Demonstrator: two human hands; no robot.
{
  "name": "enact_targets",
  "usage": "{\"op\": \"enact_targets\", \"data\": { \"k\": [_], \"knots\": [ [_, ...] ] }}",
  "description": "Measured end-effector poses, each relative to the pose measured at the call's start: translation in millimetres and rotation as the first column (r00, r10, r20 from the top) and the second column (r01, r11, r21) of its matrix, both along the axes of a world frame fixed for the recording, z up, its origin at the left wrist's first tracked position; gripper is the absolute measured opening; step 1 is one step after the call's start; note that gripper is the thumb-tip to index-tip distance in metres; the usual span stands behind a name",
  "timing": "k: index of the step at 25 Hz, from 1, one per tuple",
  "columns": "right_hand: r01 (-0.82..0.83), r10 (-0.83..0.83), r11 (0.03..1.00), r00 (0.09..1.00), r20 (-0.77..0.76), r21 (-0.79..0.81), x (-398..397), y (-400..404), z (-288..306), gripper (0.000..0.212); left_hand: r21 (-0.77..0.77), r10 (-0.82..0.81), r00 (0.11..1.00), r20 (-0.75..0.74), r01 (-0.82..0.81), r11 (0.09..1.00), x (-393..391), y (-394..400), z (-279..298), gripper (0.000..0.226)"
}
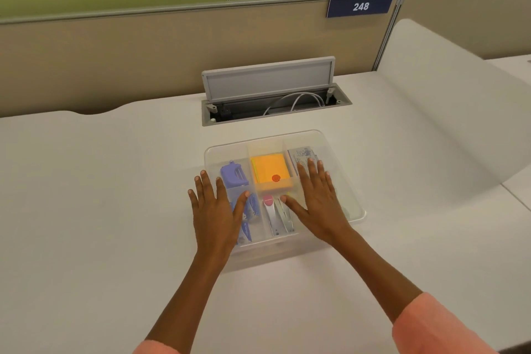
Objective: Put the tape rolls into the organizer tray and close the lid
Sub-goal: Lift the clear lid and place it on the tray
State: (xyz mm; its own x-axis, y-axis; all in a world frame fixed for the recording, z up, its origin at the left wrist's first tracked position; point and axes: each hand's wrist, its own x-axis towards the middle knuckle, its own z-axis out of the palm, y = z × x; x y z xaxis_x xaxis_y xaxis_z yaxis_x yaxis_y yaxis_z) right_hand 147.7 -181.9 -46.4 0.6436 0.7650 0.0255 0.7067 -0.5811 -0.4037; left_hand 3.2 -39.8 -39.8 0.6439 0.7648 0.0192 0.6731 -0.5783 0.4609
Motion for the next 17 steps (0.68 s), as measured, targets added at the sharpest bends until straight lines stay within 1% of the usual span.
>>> {"op": "enact_targets", "data": {
  "k": [1, 3, 5, 8, 10, 14, 17],
  "knots": [
    [0.108, -0.107, 0.993, 0.994, -0.030, 0.040, 9, -6, 3, 0.091, 0.001, -0.017, 1.000, -0.004, 0.017, 1.000, -1, -7, -1, 0.109],
    [0.305, -0.305, 0.949, 0.952, -0.013, 0.081, 18, -25, 12, 0.093, 0.035, -0.103, 0.994, -0.036, 0.104, 0.994, -11, -25, 1, 0.110],
    [0.383, -0.383, 0.923, 0.924, 0.003, 0.050, 26, -31, 13, 0.098, 0.085, -0.178, 0.978, -0.109, 0.188, 0.978, -14, -30, -2, 0.111],
    [0.359, -0.358, 0.933, 0.932, 0.052, -0.005, 20, -28, 7, 0.103, 0.157, -0.181, 0.967, -0.177, 0.210, 0.965, -16, -25, -3, 0.116],
    [0.350, -0.348, 0.937, 0.933, 0.091, -0.009, 17, -28, 4, 0.103, 0.178, -0.180, 0.968, -0.176, 0.211, 0.961, -16, -23, -2, 0.117],
    [0.355, -0.353, 0.935, 0.930, 0.100, -0.001, 18, -28, -2, 0.103, 0.193, -0.186, 0.969, -0.164, 0.217, 0.957, -15, -24, -7, 0.115],
    [0.335, -0.332, 0.942, 0.938, 0.100, -0.019, 17, -29, -3, 0.104, 0.199, -0.182, 0.964, -0.194, 0.221, 0.955, -15, -23, -9, 0.115]
  ]
}}
